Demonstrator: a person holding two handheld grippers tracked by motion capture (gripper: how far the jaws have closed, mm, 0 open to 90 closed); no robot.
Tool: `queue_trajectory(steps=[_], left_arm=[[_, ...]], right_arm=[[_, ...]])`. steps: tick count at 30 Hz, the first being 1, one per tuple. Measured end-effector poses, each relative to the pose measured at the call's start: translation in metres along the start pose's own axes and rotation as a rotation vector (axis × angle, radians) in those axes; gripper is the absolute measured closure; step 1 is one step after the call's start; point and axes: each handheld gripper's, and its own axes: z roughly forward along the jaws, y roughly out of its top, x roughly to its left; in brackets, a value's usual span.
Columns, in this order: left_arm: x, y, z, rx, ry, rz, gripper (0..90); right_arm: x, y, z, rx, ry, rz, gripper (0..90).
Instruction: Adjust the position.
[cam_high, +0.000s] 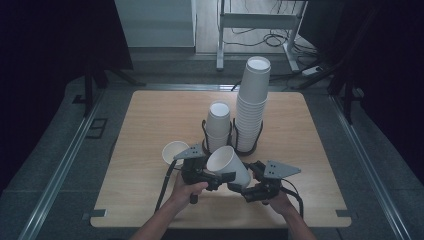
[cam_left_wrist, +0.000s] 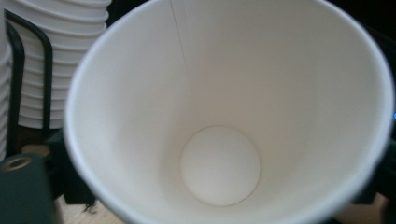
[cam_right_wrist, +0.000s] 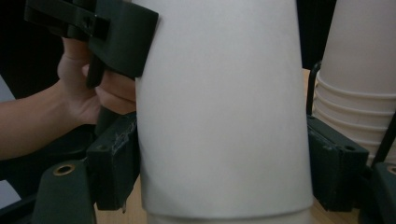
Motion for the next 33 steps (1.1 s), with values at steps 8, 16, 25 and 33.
queue_trajectory(steps=[8, 16, 25, 33], left_arm=[[0.0, -0.001, 0.0, -0.001, 0.012, 0.044, 12.0], [-0.002, -0.002, 0.0, 0.0, 0.022, 0.073, 12.9], [-0.013, 0.0, -0.003, 0.02, 0.086, 0.178, 13.0], [-0.016, 0.001, -0.011, 0.037, 0.126, 0.213, 13.0]], right_arm=[[-0.002, -0.001, 0.001, 0.018, 0.005, 0.0, 21.9], [-0.002, 0.0, 0.002, 0.038, 0.013, -0.001, 21.1], [0.003, 0.0, 0.006, 0.113, -0.01, -0.034, 10.6], [0.005, 0.0, 0.001, 0.136, -0.04, -0.04, 7.3]])
